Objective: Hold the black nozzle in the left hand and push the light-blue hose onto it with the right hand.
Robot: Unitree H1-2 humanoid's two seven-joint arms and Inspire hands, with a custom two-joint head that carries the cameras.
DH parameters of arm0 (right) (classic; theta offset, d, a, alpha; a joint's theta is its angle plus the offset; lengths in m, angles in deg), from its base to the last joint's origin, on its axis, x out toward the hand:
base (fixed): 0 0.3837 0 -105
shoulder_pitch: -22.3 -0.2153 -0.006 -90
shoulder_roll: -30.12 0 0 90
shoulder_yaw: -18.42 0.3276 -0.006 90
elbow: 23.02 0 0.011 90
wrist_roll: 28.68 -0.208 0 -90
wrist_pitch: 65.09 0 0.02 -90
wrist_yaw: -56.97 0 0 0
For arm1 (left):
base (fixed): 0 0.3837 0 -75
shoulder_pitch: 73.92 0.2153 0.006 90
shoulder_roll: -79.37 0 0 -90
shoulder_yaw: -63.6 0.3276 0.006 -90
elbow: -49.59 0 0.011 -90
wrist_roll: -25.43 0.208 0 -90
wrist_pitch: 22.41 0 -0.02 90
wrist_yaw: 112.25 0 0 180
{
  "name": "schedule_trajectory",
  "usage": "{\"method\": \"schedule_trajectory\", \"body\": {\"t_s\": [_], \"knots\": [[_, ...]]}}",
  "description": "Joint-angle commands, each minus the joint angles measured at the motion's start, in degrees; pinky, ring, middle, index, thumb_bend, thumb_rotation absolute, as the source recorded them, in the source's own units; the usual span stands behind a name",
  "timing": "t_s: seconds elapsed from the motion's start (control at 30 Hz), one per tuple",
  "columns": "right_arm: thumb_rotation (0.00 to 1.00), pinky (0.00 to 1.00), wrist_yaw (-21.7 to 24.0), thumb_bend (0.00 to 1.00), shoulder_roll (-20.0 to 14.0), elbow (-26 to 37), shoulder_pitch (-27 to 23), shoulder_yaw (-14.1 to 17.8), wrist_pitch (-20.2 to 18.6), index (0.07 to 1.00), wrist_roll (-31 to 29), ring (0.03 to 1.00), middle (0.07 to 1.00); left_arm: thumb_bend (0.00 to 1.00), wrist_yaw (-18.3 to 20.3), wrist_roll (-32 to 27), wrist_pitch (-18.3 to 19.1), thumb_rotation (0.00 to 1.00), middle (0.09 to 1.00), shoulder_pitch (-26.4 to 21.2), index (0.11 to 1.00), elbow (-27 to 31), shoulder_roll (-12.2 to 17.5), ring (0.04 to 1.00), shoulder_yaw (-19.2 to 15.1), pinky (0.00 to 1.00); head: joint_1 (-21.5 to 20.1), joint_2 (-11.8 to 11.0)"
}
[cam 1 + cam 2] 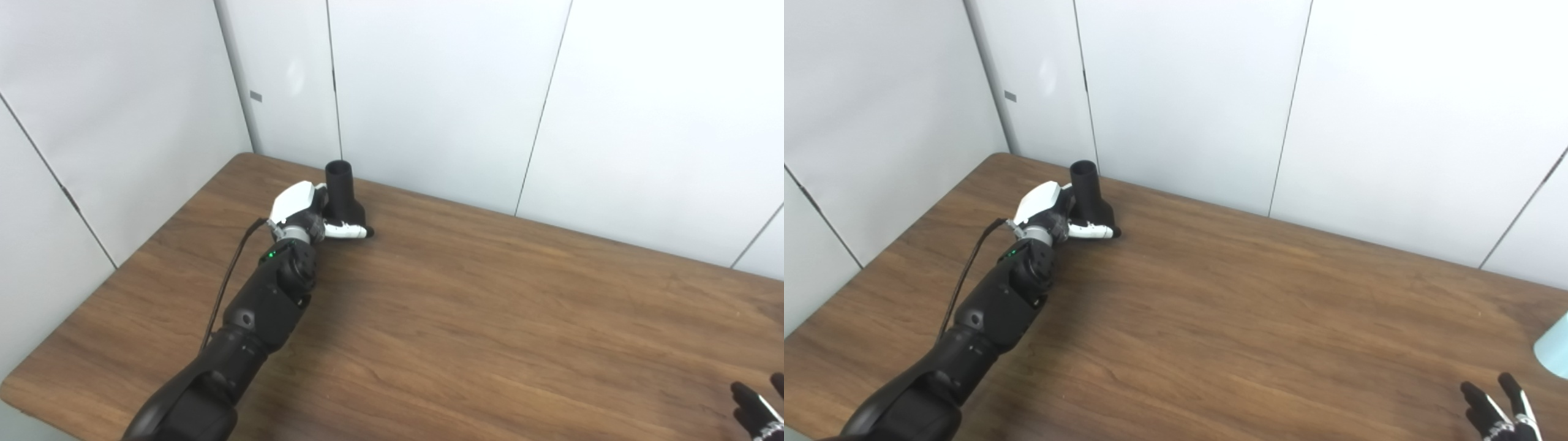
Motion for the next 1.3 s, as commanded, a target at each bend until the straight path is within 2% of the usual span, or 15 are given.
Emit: {"method": "schedule_trajectory", "body": {"t_s": [0.0, 0.17, 0.3, 0.33, 0.37, 0.43, 0.47, 0.5, 0.57, 0.63, 0.73, 0.9, 1.03, 1.17, 1.27], "knots": [[0.90, 0.91, -0.8, 0.69, 1.7, -0.9, 1.6, -0.7, 0.0, 0.952, -0.1, 0.890, 0.829, 0.96, -2.3, 0.1, -0.8, 0.39, 0.902, -3.2, 0.848, 0.2, 0.7, 0.970, -0.9, 1.00, -0.2, 0.2], [0.91, 0.91, -1.3, 0.70, 1.7, -0.3, 1.9, -0.8, -0.1, 0.953, 0.9, 0.889, 0.826, 0.94, -3.8, -0.8, -2.5, 0.33, 0.843, -3.2, 0.792, -1.0, 0.3, 0.924, -1.6, 1.00, -0.2, 0.3], [0.91, 0.89, -1.3, 0.70, 1.8, -0.3, 2.0, -0.7, -0.1, 0.944, 0.7, 0.885, 0.828, 0.89, -4.5, -1.4, -4.6, 0.18, 0.754, -3.0, 0.699, -1.8, 0.5, 0.843, -1.6, 1.00, -0.3, 0.5], [0.91, 0.90, -1.4, 0.70, 1.8, -0.3, 2.0, -0.7, 0.0, 0.943, 0.9, 0.887, 0.829, 0.87, -4.5, -1.7, -5.0, 0.16, 0.746, -3.0, 0.676, -2.1, 0.5, 0.821, -1.7, 0.96, -0.3, 0.5], [0.91, 0.89, -1.5, 0.69, 1.9, -0.3, 2.0, -0.7, 0.1, 0.937, 1.2, 0.883, 0.826, 0.85, -4.5, -2.1, -5.4, 0.11, 0.722, -3.0, 0.645, -2.3, 0.6, 0.770, -1.8, 0.84, -0.3, 0.5], [0.92, 0.89, -1.8, 0.70, 1.8, -0.2, 2.0, -0.8, 0.3, 0.937, 2.3, 0.885, 0.828, 0.81, -4.5, -3.4, -7.0, 0.04, 0.664, -2.9, 0.614, -2.7, 0.5, 0.677, -2.5, 0.68, -0.5, 0.6], [0.93, 0.88, -2.0, 0.69, 1.8, 0.0, 2.0, -0.8, 0.2, 0.936, 2.8, 0.878, 0.826, 0.64, -4.5, -4.0, -7.6, 0.01, 0.559, -2.9, 0.547, -2.8, 0.4, 0.598, -2.8, 0.57, -0.5, 0.6], [0.94, 0.88, -2.2, 0.69, 1.7, 0.2, 2.0, -0.9, 0.0, 0.938, 3.5, 0.879, 0.827, 0.58, -4.7, -4.4, -8.2, 0.01, 0.518, -2.8, 0.530, -2.9, 0.2, 0.561, -3.1, 0.52, -0.7, 0.5], [0.95, 0.90, -2.3, 0.68, 1.7, 0.0, 1.9, -0.8, 0.3, 0.937, 3.8, 0.881, 0.825, 0.53, -5.5, -5.0, -8.9, 0.00, 0.482, -2.5, 0.513, -3.3, -0.2, 0.517, -3.6, 0.48, -0.8, 0.5], [0.95, 0.90, -2.3, 0.67, 1.7, -0.3, 1.8, -0.8, 0.8, 0.935, 4.0, 0.880, 0.820, 0.52, -6.2, -5.2, -8.7, 0.00, 0.503, -2.3, 0.489, -3.5, -0.6, 0.528, -3.8, 0.48, -0.8, 0.5], [0.95, 0.88, -1.8, 0.68, 1.5, -0.9, 1.7, -0.8, 1.5, 0.930, 2.8, 0.873, 0.814, 0.52, -6.5, -5.4, -8.2, 0.00, 0.481, -2.0, 0.488, -3.6, -1.1, 0.487, -3.7, 0.41, -0.8, 0.5], [0.95, 0.87, -2.3, 0.68, 1.6, -0.5, 1.9, -0.9, 1.2, 0.924, 3.5, 0.864, 0.801, 0.52, -6.3, -5.2, -7.3, 0.00, 0.536, -1.6, 0.472, -3.1, -1.3, 0.562, -3.3, 0.51, -1.0, 0.7], [0.94, 0.87, -2.4, 0.69, 1.9, -0.1, 2.0, -0.9, 0.4, 0.924, 3.4, 0.865, 0.801, 0.52, -5.7, -4.5, -7.3, 0.00, 0.535, -1.2, 0.476, -2.5, -1.0, 0.562, -2.2, 0.50, -1.5, 0.9], [0.94, 0.87, -2.8, 0.72, 2.2, -0.3, 1.9, -0.9, 0.4, 0.923, 3.9, 0.867, 0.802, 0.51, -5.0, -3.6, -7.7, 0.00, 0.548, -0.7, 0.470, -1.5, -0.6, 0.590, -0.7, 0.54, -1.9, 1.0], [0.95, 0.88, -3.1, 0.69, 2.3, -0.4, 1.8, -1.0, 0.6, 0.929, 4.6, 0.871, 0.808, 0.51, -4.7, -2.8, -8.2, 0.00, 0.550, -0.3, 0.468, -0.2, -0.2, 0.588, 0.6, 0.54, -2.4, 1.1]]}}
